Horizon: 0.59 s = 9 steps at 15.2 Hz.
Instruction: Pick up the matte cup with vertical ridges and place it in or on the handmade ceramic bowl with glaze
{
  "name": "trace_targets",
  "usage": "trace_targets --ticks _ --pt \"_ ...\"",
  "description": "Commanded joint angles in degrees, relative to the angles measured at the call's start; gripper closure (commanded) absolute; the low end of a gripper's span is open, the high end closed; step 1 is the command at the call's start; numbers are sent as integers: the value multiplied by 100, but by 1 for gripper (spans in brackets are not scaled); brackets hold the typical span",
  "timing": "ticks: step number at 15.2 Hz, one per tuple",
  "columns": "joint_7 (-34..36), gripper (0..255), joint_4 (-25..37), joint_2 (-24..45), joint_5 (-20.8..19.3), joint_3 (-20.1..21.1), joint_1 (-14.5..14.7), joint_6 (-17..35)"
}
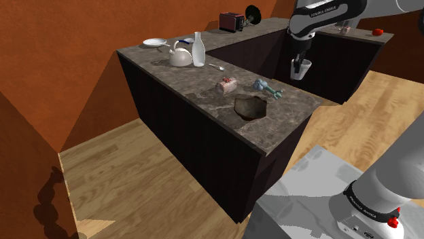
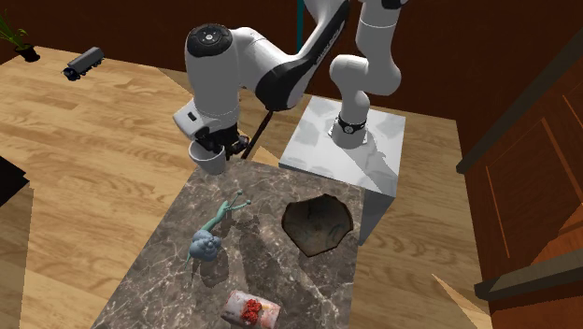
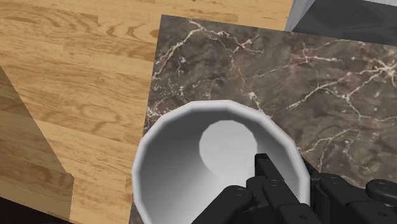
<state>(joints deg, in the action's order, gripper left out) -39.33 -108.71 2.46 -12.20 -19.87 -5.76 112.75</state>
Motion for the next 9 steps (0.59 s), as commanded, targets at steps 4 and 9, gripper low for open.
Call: trace_targets --ticks 4,9 --pt "263 255 -2 -210 -65 136 153 -258" --pt "966 255 -267 -528 -149 496 493 -454"
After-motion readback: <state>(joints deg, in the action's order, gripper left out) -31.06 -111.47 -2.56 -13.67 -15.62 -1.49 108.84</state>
